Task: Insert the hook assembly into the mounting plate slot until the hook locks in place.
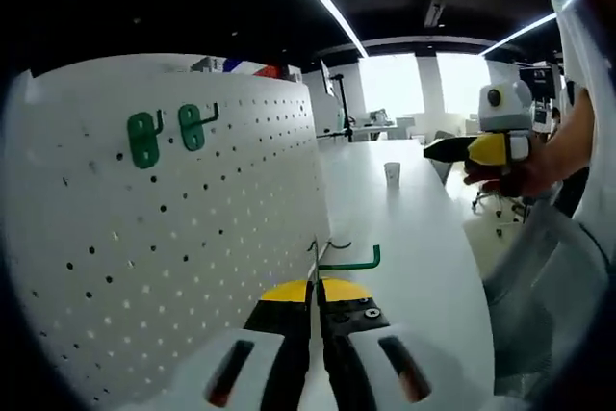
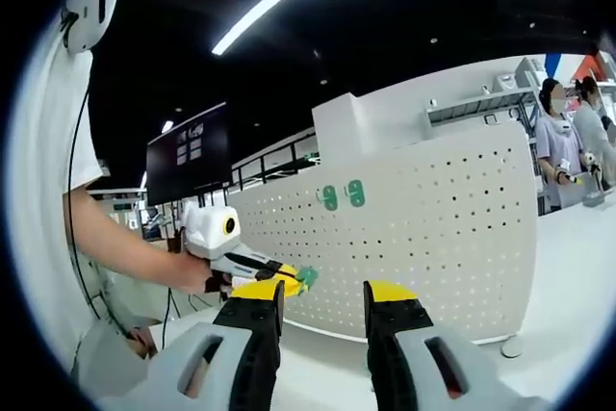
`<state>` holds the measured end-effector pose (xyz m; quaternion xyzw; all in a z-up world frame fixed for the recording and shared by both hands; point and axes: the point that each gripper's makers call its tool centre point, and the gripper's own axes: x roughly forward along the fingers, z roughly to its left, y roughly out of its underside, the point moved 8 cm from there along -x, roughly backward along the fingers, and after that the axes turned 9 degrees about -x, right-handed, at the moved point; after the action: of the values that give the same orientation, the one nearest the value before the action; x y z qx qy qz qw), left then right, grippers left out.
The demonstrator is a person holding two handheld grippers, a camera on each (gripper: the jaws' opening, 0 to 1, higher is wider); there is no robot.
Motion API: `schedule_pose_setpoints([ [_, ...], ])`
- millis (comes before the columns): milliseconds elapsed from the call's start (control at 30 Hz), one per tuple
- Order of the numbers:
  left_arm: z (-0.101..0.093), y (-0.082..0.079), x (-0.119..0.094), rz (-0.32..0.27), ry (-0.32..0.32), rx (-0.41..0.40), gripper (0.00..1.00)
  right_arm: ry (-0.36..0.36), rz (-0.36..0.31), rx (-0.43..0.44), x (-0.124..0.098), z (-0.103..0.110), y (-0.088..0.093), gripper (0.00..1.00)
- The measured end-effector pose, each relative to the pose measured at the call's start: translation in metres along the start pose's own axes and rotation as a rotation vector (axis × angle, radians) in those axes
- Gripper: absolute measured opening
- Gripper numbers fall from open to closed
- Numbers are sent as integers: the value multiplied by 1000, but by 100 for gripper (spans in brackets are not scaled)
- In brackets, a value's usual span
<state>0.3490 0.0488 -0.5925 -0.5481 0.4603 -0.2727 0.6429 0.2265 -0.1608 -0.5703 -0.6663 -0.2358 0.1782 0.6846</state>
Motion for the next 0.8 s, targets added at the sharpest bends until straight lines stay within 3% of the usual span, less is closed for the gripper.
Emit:
schedule_pose_setpoints([
  [500,-6,-12,-8,-113,0,-51,2,-16,-6,-2,6,3,-2,31],
  [800,-6,-18,-15,-213,13,-105,2,-27,-12,-7,11,5,-6,31],
])
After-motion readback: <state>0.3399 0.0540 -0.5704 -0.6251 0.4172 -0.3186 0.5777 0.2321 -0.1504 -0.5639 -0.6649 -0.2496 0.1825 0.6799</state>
